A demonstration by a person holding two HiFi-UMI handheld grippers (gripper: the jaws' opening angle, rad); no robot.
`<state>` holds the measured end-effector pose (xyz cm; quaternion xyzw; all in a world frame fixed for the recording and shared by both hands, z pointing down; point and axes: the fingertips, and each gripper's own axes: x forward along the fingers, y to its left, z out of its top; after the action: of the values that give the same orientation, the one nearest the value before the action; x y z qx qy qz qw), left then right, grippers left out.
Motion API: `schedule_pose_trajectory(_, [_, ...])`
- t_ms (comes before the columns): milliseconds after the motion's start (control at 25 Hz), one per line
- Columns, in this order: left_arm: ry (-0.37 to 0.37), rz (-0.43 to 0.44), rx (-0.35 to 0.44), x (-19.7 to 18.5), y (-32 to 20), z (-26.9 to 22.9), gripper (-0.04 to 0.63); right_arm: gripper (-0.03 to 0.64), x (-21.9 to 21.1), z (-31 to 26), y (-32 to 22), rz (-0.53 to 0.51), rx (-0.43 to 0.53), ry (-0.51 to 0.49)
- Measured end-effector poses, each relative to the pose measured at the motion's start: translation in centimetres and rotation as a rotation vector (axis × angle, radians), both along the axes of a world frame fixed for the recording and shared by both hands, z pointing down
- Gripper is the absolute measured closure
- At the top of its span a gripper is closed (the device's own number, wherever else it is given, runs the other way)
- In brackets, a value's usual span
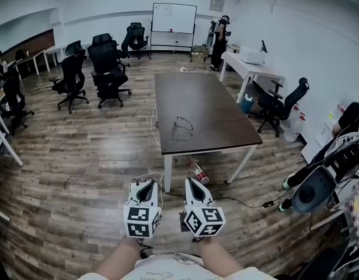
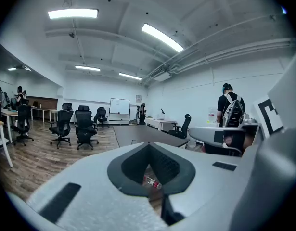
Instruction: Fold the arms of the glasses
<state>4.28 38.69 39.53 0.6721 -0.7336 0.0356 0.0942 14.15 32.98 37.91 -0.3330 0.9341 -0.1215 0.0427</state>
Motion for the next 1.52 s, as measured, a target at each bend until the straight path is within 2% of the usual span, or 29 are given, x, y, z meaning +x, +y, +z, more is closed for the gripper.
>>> schedule_pose_trajectory(400, [-0.011,0.042,0.010,-3.8,0.5,0.5,0.581,0.600,-3.0,1.0,0.4,0.080,-0.029,-0.019])
schedule_pose_trajectory(680, [0.002,0.049,0.012,-6.1,0.3,0.7,0.581,0.600,-5.8,0.9,0.1,0.068,-0.021,0.025])
schedule_pose_trajectory(840, [0.017,0.037,0.001,-7.3,-2.3,1.0,0.580,0.600,-7.0,0.9,-2.3,0.046,-0.017,0.038])
schedule_pose_trajectory(1000, [0.016,0.035,-0.001,-8.7,-1.8,1.6,0.580,0.600,-8.4,1.3,-2.1,0.046,-0.014,0.039])
schedule_pose_trajectory(1320, [-0.017,0.015,-0.013,-11.1,-6.8,2.1,0.581,0.600,-11.0,1.8,-7.4,0.031,-0.015,0.018])
schedule_pose_trajectory(1520, [-0.020,0.037,-0.033,-11.2,-10.8,3.6,0.581,0.600,-11.5,3.1,-11.7,0.048,-0.032,0.010])
